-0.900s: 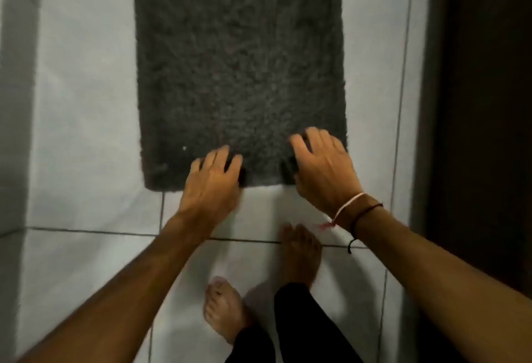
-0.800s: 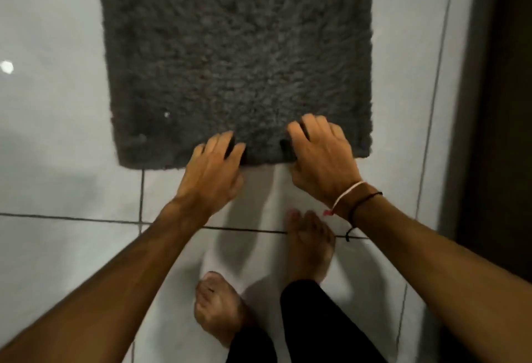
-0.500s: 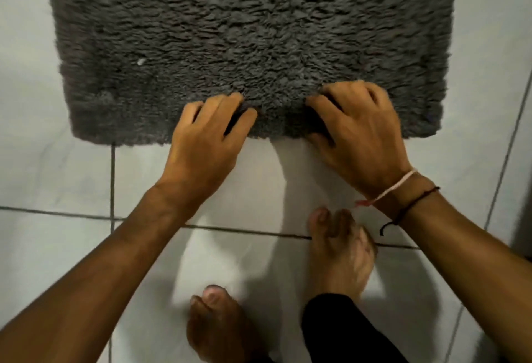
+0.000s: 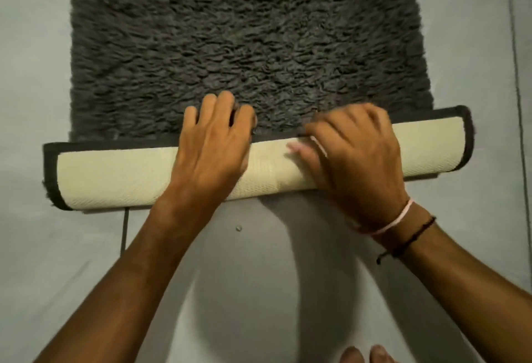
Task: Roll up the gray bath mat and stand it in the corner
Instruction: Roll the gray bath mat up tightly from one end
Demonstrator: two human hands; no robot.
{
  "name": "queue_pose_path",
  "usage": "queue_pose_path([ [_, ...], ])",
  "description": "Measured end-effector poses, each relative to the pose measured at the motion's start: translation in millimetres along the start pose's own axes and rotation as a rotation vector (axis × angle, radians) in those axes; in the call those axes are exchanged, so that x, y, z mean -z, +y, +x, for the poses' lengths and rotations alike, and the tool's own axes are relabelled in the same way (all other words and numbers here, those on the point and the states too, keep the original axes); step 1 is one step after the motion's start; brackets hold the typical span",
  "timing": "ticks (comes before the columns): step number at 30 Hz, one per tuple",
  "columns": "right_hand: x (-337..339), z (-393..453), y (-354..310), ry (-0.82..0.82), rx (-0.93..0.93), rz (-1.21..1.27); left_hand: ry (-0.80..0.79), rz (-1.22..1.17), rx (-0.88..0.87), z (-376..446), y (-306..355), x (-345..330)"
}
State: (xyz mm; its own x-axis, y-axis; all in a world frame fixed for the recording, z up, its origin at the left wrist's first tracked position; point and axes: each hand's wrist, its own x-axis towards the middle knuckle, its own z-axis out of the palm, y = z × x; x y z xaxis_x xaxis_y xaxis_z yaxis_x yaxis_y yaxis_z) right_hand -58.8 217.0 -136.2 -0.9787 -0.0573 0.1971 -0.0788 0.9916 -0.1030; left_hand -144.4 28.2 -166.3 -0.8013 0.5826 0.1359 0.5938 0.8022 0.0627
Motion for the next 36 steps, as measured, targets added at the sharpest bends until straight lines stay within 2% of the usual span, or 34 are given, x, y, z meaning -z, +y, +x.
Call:
queue_pose_path([
  [3, -1, -25, -1, -0.169, 0.056, 0.051, -0.015, -0.083, 0.06, 10, -3, 6],
  [6, -6, -38, 6, -0.199, 0.079, 0.075, 0.019, -0.172, 0.004, -10, -6, 21],
  [11, 10, -16, 14, -0.214, 0.089, 0.239, -0.222, -0.13, -0.029, -58, -4, 43],
  [15, 16, 21, 28, -0.333, 0.013, 0.282, -0.244, -0.258, -0.088, -30, -31, 53],
  [16, 16, 34, 30, -0.301, -0.019, 0.248, -0.241, -0.286, -0.056, -15, -38, 58],
  [18, 14, 55, 31, -0.13, -0.066, 0.142, -0.159, -0.253, 0.067, 16, -43, 61],
  [20, 11, 64, 27, -0.009, -0.078, 0.069, -0.011, -0.061, 0.149, 33, -35, 57],
  [22, 6, 59, 25, -0.075, -0.076, 0.057, -0.014, -0.04, 0.13, 33, -24, 49],
  [24, 1, 45, 27, -0.205, -0.028, 0.018, -0.164, -0.041, 0.082, 20, -18, 37],
  [26, -6, 41, 32, -0.289, 0.011, -0.036, -0.217, 0.026, 0.021, 13, -22, 25],
  [31, -7, 68, 30, -0.087, -0.018, -0.051, -0.079, -0.048, 0.011, 33, -37, 30],
  [36, 22, 44, 6, -0.168, -0.039, 0.017, -0.076, -0.165, -0.024, 11, -38, 62],
])
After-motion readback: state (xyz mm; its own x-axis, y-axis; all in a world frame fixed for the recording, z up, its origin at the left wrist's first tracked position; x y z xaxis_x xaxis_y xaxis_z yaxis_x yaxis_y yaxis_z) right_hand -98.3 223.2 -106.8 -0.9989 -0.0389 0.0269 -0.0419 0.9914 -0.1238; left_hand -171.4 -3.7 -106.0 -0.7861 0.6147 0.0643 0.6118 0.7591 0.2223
